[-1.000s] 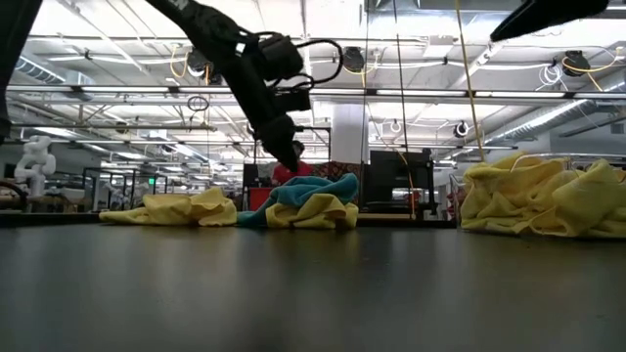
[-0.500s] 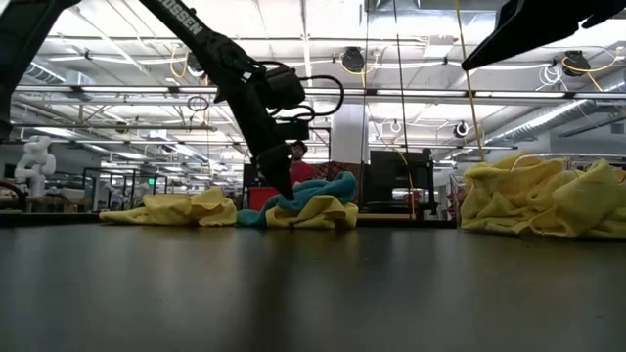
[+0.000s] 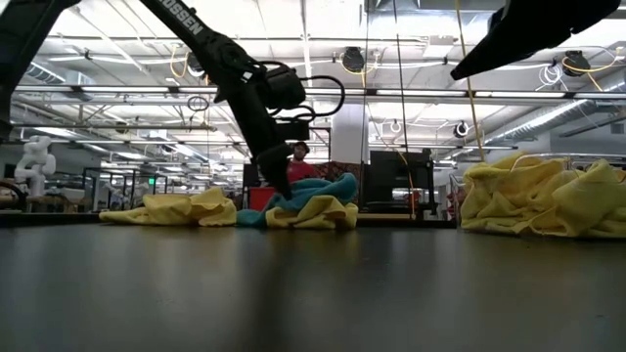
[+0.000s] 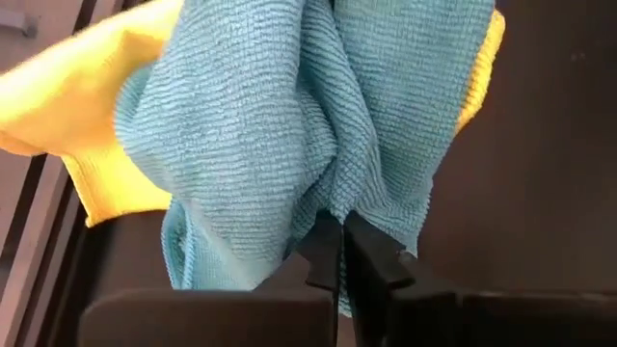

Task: Sort microfiber towel by color & place in baskets
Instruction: Put the blue towel into the bottom transparent bin

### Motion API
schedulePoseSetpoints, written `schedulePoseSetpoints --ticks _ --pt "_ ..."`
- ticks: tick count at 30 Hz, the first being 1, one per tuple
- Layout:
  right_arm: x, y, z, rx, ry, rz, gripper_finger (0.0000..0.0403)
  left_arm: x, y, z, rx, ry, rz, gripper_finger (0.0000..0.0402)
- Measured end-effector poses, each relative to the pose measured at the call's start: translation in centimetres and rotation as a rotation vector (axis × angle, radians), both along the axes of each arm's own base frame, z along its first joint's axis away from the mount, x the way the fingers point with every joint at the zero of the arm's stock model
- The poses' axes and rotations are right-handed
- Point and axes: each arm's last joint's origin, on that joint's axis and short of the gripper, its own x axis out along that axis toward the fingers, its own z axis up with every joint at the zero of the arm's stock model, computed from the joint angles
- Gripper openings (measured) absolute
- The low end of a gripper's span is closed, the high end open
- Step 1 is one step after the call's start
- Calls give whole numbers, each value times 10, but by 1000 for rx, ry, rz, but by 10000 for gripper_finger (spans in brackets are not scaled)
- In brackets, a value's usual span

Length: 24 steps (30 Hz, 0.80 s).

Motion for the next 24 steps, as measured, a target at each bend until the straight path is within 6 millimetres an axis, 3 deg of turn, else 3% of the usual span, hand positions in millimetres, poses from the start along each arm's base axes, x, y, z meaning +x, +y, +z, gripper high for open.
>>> schedulePoseSetpoints --ticks 8,17,24 --pt "1 2 0 78 1 30 211 1 -16 5 20 49 -17 9" --pt "1 2 1 57 -7 20 203 -6 -42 58 101 -84 -68 8" --pt "6 -2 6 -34 -53 -3 227 -12 -75 101 177 -233 -172 8"
